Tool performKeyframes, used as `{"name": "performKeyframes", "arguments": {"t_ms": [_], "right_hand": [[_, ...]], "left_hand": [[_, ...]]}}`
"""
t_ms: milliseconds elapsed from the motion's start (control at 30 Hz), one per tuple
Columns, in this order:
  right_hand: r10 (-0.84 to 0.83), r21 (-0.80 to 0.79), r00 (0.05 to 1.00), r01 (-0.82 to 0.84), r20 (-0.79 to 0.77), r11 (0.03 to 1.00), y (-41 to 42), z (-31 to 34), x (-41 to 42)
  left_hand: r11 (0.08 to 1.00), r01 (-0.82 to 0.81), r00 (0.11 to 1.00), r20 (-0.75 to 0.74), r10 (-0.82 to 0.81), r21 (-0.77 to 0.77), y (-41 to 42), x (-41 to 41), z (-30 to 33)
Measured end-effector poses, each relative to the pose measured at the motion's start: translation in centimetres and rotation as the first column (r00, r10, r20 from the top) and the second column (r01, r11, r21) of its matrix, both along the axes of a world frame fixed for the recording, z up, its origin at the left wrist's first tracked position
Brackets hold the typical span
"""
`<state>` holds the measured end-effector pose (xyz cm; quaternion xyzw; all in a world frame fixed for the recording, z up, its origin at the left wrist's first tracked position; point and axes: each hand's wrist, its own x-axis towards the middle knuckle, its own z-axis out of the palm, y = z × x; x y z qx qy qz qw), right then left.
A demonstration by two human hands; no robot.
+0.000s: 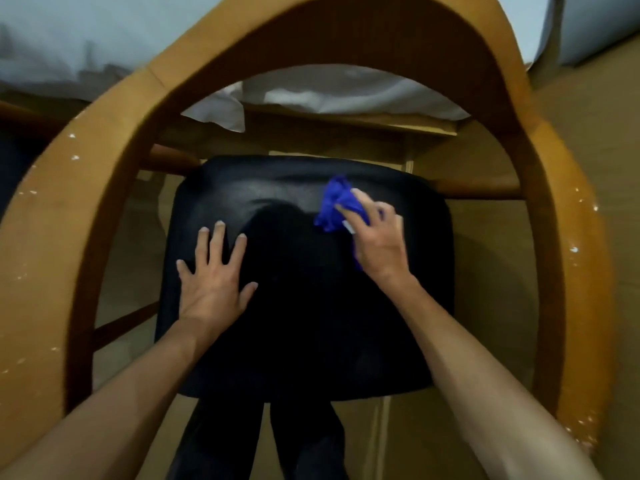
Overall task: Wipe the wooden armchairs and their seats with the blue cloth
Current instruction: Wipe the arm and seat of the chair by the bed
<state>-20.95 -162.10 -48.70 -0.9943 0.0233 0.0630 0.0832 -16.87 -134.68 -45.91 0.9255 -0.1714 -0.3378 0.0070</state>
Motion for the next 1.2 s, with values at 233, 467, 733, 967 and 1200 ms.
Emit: {"name": "performKeyframes", "arguments": {"t_ms": [233,467,733,967,1200], "right_hand": [[-0.266,0.008,0.955,0.267,0.128,0.964,8.8,-1.0,-10.9],[0.43,0.094,0.903,-0.429,0.014,0.898,6.0,-0.7,-19.6],[-0.545,-0.014,0.832,0.549,0.106,0.836,-3.1,-0.2,-16.3],[-0.681,0.084,0.73,0.677,0.049,0.732,11.0,-0.1,-16.5],[-0.011,0.113,0.997,0.02,-0.074,0.993,6.9,0.5,-22.9]], "left_hand": [[1.0,-0.014,1.0,-0.007,0.014,-0.01,-0.2,0.1,0.1],[0.999,-0.04,0.998,-0.049,0.04,0.003,-1.0,0.2,0.8],[0.999,-0.041,0.998,-0.049,0.042,0.015,-1.2,-0.9,1.0],[0.998,-0.058,0.997,-0.048,0.058,0.008,-1.7,-1.7,0.9],[1.0,-0.013,0.992,-0.125,0.011,-0.011,-0.4,-5.0,1.7]]}}
